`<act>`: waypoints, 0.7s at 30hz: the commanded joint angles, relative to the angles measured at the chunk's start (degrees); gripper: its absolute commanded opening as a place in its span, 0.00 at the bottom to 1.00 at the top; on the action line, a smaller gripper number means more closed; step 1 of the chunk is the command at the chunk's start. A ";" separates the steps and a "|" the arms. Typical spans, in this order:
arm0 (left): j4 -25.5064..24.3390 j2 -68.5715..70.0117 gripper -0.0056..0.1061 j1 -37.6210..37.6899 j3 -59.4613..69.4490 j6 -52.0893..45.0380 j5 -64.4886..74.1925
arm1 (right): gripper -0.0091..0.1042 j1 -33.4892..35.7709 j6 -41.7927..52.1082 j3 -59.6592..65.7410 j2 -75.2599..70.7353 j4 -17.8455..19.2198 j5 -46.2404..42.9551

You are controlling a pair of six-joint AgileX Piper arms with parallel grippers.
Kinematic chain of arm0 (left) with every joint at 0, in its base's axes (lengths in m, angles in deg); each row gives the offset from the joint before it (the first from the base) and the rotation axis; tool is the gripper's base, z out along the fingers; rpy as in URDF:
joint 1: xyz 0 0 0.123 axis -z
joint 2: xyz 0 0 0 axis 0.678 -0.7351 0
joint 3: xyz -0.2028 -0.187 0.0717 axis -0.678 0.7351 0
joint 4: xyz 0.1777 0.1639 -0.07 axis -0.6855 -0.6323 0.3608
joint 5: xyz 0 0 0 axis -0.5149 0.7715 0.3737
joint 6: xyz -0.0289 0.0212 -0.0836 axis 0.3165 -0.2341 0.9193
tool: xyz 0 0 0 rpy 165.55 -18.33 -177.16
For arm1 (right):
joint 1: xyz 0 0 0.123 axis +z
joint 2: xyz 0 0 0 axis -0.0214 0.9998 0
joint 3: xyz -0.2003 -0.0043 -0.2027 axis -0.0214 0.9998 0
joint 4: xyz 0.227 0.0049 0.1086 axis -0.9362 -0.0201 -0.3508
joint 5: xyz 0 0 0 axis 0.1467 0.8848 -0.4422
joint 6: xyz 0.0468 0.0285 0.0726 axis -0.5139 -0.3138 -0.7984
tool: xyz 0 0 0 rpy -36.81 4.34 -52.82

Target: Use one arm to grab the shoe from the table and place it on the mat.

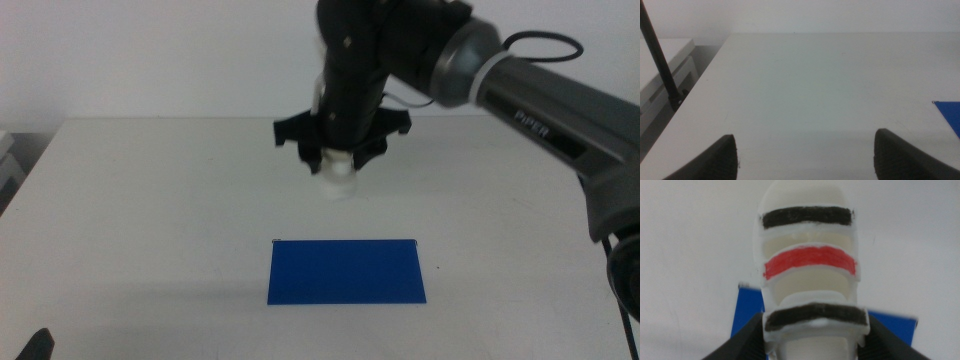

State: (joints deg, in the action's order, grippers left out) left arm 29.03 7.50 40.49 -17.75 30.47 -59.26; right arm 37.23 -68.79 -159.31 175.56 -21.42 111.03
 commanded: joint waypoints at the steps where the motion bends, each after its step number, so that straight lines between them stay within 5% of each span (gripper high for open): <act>1: 0.48 0.79 0.89 0.30 0.47 0.16 -4.67 | 0.05 1.90 -2.85 1.53 -4.88 3.50 2.60; 6: 0.48 0.79 0.89 0.30 0.47 0.16 -4.67 | 0.05 4.93 -8.94 9.62 -8.00 8.12 0.95; 15: 0.48 0.79 0.89 0.30 0.47 0.16 -4.67 | 0.05 7.33 -12.20 17.25 -9.77 9.65 -0.93; 21: 0.48 0.79 0.89 0.30 0.47 0.16 -4.67 | 0.05 7.32 2.86 17.30 -9.77 8.99 -1.18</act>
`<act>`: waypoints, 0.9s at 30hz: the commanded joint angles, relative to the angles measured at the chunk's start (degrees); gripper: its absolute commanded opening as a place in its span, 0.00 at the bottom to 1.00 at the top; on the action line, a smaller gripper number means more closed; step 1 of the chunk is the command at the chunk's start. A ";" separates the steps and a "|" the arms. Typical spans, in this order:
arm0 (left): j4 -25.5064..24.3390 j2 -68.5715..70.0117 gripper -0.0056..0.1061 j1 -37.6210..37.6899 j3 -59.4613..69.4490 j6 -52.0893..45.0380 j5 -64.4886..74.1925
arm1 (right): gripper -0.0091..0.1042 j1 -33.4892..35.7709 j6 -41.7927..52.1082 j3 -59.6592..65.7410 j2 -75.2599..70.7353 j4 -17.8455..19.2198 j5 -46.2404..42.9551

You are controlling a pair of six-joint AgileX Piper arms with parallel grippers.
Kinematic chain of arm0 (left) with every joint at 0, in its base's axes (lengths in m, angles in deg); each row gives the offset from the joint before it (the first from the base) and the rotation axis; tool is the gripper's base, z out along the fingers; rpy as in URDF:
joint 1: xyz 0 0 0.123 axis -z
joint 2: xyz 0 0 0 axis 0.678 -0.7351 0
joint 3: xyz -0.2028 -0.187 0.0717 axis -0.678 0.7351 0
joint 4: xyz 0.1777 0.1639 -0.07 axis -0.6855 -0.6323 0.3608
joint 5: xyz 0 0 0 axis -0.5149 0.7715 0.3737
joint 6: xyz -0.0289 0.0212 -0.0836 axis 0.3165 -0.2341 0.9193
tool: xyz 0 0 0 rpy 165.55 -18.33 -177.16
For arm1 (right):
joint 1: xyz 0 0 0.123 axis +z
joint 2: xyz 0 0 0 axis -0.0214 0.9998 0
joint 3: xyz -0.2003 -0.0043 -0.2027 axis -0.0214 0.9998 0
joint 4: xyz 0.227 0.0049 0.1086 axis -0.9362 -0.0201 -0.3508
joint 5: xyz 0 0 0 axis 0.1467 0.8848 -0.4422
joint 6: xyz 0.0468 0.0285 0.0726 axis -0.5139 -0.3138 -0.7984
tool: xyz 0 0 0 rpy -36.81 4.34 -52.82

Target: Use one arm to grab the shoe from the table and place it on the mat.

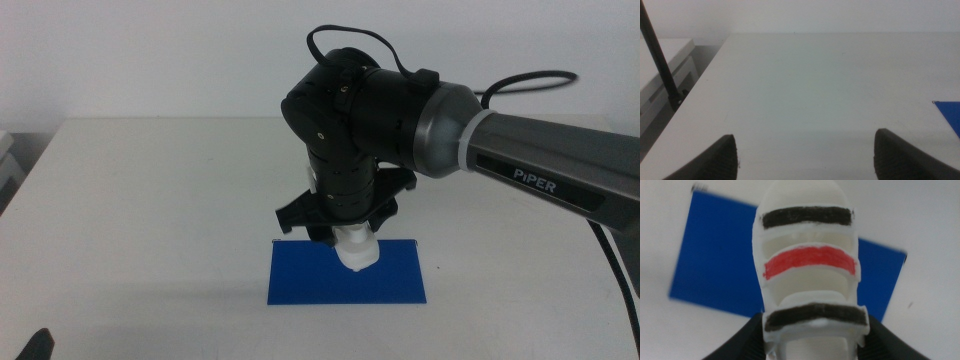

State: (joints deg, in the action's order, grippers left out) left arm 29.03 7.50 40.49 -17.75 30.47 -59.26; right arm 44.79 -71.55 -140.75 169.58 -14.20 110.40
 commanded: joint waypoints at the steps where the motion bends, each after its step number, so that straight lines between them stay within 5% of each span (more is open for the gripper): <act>1: 0.48 0.79 0.89 0.30 0.47 0.16 -4.67 | 0.05 -0.24 11.04 -1.27 -3.79 1.77 -0.68; 8: 0.48 0.79 0.89 0.30 0.47 0.16 -4.67 | 0.05 -1.39 55.68 -1.21 -3.79 -6.78 -3.37; 11: 0.48 0.79 0.89 0.30 0.47 0.16 -4.67 | 0.05 -2.54 65.88 -1.21 -3.79 -9.34 -2.86; 27: 0.48 0.79 0.89 0.30 0.47 0.16 -4.67 | 0.05 -8.73 68.69 -1.19 -3.23 -13.34 -3.38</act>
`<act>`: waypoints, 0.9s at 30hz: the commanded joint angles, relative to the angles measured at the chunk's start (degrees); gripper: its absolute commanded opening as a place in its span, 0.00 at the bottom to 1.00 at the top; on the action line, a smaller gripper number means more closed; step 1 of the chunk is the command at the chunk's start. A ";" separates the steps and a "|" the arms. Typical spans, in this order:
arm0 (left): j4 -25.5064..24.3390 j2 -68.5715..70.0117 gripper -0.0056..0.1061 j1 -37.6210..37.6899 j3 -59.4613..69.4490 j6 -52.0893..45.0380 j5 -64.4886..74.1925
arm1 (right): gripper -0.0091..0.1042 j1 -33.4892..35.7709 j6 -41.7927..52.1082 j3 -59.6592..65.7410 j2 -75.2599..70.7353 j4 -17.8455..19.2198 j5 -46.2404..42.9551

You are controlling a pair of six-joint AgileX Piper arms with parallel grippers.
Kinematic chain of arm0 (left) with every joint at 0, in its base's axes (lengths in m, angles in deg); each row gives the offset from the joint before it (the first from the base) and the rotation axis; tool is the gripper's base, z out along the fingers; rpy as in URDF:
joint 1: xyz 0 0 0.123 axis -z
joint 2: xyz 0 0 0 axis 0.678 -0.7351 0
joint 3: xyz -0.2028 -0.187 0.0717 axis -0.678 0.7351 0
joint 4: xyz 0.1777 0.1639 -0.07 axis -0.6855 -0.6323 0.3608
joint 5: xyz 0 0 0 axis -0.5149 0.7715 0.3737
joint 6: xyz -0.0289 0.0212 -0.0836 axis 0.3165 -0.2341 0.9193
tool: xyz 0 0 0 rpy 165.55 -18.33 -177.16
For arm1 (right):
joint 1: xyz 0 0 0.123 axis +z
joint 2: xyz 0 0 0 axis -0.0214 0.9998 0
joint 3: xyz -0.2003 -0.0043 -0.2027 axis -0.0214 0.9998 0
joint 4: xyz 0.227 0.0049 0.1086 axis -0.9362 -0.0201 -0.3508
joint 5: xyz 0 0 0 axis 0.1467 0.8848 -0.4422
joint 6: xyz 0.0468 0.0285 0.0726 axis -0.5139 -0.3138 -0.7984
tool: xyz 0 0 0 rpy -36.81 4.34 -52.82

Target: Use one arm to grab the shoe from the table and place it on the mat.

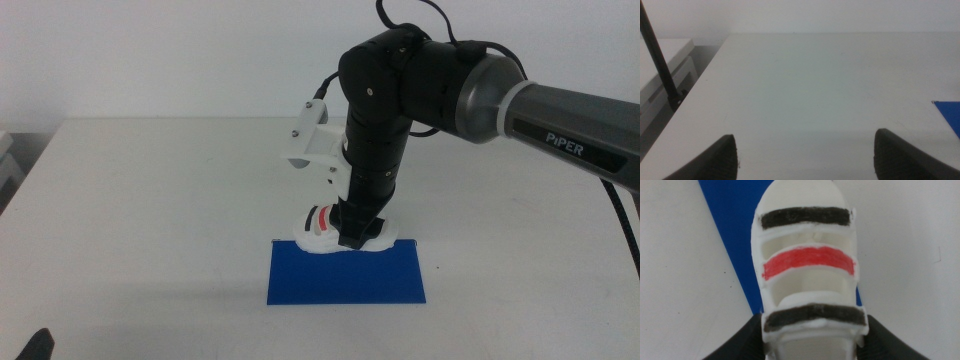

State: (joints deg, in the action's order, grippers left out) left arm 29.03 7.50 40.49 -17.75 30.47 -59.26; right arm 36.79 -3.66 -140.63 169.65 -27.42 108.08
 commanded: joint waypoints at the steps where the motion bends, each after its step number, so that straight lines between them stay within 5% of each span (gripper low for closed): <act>1: 0.48 0.79 0.89 0.30 0.47 0.16 -4.67 | 0.05 -0.82 0.86 -1.31 -2.86 -0.28 -1.05; 9: 0.48 0.79 0.89 0.30 0.47 0.16 -4.67 | 0.05 -1.37 6.77 -1.26 1.36 -4.11 -0.87; 21: 0.48 0.79 0.89 0.30 0.47 0.16 -4.67 | 0.05 -2.46 10.15 -1.26 5.00 -4.78 -0.67; 27: 0.48 0.79 0.89 0.30 0.47 0.16 -4.67 | 0.20 -2.51 10.51 -1.26 5.24 -5.20 -0.73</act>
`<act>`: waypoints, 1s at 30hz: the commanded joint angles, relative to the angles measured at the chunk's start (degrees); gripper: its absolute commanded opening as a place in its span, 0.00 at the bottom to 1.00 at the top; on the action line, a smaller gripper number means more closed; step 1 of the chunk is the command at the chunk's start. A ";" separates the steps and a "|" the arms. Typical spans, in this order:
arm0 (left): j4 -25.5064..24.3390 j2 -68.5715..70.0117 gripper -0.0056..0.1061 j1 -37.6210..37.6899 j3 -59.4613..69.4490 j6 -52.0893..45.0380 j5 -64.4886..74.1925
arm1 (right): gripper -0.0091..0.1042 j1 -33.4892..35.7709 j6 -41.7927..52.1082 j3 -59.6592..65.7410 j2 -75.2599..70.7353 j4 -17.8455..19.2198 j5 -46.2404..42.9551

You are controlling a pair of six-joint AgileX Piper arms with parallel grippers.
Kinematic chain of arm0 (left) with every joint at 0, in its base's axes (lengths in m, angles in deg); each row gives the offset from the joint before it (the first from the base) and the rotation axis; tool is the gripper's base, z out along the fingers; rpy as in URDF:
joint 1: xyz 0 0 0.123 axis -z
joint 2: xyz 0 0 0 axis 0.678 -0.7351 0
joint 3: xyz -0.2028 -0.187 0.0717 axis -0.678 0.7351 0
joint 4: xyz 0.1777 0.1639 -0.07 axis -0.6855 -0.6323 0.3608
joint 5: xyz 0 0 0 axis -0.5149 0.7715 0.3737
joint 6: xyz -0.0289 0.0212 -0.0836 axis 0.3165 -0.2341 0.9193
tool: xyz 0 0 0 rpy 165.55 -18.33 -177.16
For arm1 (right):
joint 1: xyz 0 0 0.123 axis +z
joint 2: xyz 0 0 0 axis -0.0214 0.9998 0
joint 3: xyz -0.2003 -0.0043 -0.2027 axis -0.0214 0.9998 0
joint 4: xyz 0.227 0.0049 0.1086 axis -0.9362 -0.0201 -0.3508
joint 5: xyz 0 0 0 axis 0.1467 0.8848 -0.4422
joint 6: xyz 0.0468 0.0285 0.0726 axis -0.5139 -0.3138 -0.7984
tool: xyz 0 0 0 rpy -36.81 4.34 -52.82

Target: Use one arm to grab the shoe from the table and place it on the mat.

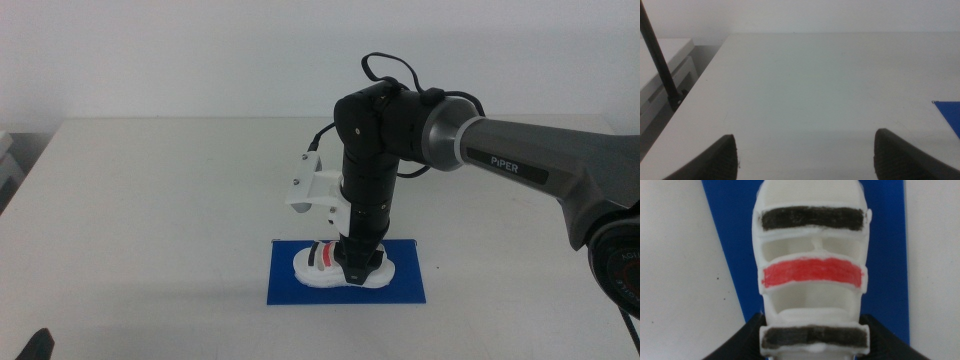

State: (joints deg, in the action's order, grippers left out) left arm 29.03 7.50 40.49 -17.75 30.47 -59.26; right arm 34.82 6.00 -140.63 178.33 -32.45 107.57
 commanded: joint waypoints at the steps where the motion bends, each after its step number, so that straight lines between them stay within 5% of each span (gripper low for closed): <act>1: 0.48 0.79 0.89 0.30 0.47 0.16 -4.67 | 0.25 -0.54 1.44 -1.26 -3.44 -0.16 -0.22; 4: 0.48 0.79 0.89 0.30 0.47 0.16 -4.67 | 0.47 -0.54 1.60 -1.26 -3.44 -0.55 -0.03; 6: 0.48 0.79 0.89 0.30 0.47 0.16 -4.67 | 0.71 -0.54 1.60 -1.26 -3.49 -1.12 -0.03; 9: 0.48 0.79 0.89 0.30 0.47 0.16 -4.67 | 0.89 -0.54 1.60 -1.26 -4.61 -2.22 0.24; 14: 0.48 0.79 0.89 0.30 0.47 0.16 -4.67 | 0.89 -2.69 -2.26 -1.26 -11.35 -5.70 3.66; 24: 0.48 0.79 0.89 0.30 0.47 0.16 -4.67 | 0.85 -11.90 -25.54 2.28 -34.68 -0.71 5.40; 30: 0.48 0.79 0.89 0.30 0.47 0.16 -4.67 | 0.81 -20.19 -29.77 20.81 -54.95 1.90 -8.09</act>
State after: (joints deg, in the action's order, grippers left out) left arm 29.03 7.50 40.49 -17.75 30.47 -59.26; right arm 16.74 -22.18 -122.64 129.79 -31.64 105.55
